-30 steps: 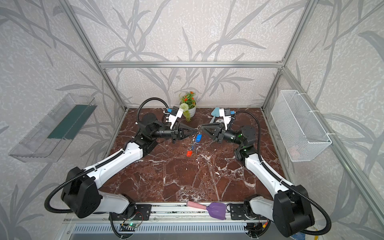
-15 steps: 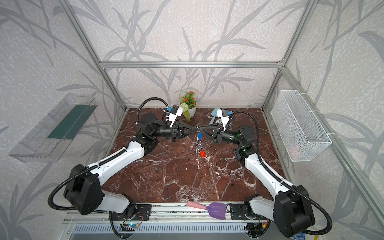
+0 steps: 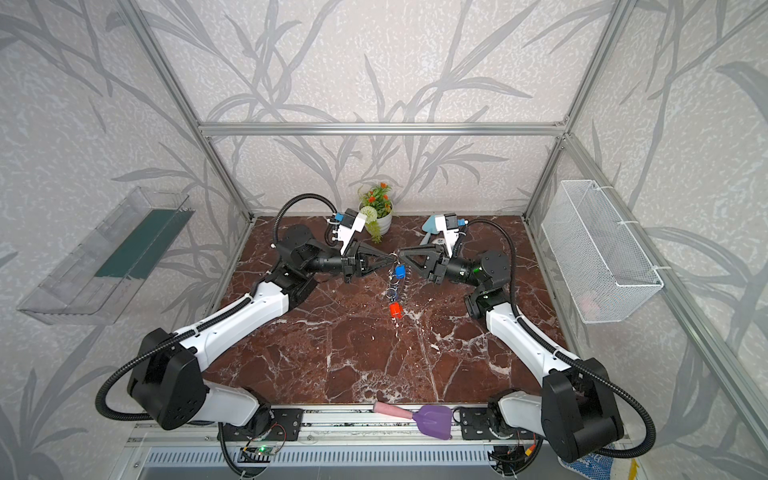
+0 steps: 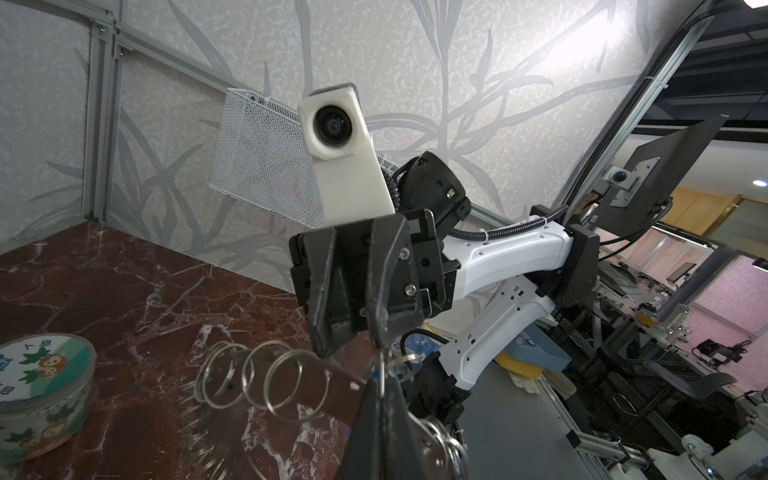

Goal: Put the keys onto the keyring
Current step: 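Close the right gripper on the steel plate's rim beside the left gripper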

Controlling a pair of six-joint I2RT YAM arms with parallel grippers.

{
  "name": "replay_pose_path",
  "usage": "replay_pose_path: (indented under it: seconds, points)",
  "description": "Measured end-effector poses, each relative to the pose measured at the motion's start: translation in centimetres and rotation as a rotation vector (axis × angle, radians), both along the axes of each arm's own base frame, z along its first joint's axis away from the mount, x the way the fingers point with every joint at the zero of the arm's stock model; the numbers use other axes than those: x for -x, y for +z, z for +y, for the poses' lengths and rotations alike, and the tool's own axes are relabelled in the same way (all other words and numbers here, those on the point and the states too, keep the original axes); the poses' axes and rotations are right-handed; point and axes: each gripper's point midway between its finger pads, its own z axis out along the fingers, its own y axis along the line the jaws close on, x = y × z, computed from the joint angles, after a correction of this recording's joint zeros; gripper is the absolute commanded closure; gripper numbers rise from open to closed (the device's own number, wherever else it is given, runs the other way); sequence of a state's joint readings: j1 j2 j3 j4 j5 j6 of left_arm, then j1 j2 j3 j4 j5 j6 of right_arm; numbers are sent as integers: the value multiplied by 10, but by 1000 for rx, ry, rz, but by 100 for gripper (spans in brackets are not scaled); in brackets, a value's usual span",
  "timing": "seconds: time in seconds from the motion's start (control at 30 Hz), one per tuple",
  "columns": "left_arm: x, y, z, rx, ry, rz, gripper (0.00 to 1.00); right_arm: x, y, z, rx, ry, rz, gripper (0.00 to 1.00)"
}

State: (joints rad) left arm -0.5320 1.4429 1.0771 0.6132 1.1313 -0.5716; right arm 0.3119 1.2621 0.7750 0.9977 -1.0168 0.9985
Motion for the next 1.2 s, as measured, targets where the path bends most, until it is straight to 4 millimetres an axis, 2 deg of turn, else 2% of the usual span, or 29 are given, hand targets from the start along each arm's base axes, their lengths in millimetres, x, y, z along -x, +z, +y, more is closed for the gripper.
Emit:
replay_pose_path:
  seconds: [0.4,0.7,1.2]
  points:
    - [0,0,0,0,0,0,100,5,4,-2,23,-12,-29,76]
    - [0,0,0,0,0,4,100,11,2,5,30,13,-34,76]
    - [-5,1,0,5,32,6,100,14,1,9,41,28,-39,82]
